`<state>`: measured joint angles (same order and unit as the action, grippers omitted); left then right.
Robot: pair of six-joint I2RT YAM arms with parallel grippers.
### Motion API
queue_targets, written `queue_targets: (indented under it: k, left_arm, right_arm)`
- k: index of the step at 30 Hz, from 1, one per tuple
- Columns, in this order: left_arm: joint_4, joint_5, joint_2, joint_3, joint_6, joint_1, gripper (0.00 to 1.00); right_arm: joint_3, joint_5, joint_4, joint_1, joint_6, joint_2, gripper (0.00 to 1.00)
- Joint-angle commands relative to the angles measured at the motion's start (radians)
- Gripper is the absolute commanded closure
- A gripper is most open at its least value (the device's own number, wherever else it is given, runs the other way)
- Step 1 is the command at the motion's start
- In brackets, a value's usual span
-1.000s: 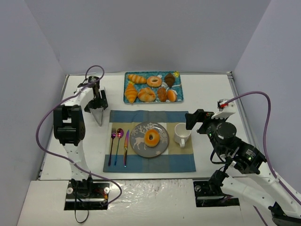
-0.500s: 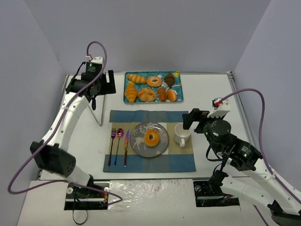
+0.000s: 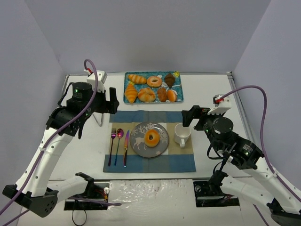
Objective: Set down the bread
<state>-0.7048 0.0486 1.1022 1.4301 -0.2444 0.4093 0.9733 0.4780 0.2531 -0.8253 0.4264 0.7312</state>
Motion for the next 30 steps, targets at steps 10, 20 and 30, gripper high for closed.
queue_targets:
  k: [10,20,30]
  left_arm:
    - [0.199,0.149,-0.094,-0.133,0.042,0.012,0.2]
    - [0.225,0.195,-0.093,-0.169,0.036,0.013,0.2]
    - [0.224,0.198,-0.093,-0.174,0.036,0.013,0.2]
  right_arm:
    - [0.032,0.001,-0.121,0.005,-0.015,0.063,0.0]
    - [0.019,0.017,-0.134,0.005,-0.017,0.074,0.0]
    - [0.019,0.021,-0.138,0.005,-0.021,0.066,0.0]
